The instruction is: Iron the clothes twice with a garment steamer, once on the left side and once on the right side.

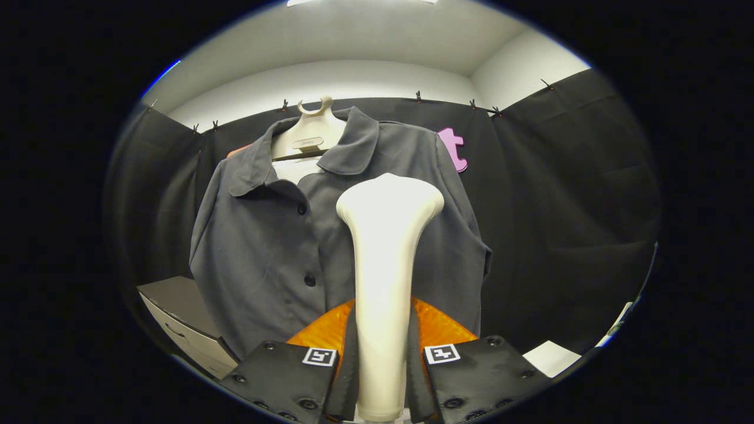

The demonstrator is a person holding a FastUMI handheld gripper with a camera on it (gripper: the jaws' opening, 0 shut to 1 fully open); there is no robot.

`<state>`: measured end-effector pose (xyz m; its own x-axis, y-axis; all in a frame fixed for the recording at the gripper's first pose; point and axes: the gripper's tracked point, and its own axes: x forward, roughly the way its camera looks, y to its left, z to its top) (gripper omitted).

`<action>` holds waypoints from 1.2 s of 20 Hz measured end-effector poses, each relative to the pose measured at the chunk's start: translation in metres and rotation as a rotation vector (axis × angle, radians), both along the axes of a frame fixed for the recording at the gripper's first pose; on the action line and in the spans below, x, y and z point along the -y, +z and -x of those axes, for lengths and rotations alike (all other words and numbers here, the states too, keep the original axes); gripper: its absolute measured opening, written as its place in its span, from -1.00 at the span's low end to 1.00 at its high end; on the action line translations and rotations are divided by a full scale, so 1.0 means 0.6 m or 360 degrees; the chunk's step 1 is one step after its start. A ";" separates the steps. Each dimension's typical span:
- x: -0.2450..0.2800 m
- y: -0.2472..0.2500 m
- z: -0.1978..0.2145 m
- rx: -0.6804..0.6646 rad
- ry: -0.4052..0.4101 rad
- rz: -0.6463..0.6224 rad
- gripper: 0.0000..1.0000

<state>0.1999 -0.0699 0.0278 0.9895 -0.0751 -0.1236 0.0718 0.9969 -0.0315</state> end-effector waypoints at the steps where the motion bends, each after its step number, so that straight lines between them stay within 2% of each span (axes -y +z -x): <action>1: 0.004 -0.004 -0.003 -0.0013 0.0002 0.0000 -0.19; 13: 0.005 -0.042 0.006 -0.0083 -0.0005 0.0002 -0.19; 24: 0.002 -0.128 0.049 -0.0208 -0.0027 -0.0009 -0.18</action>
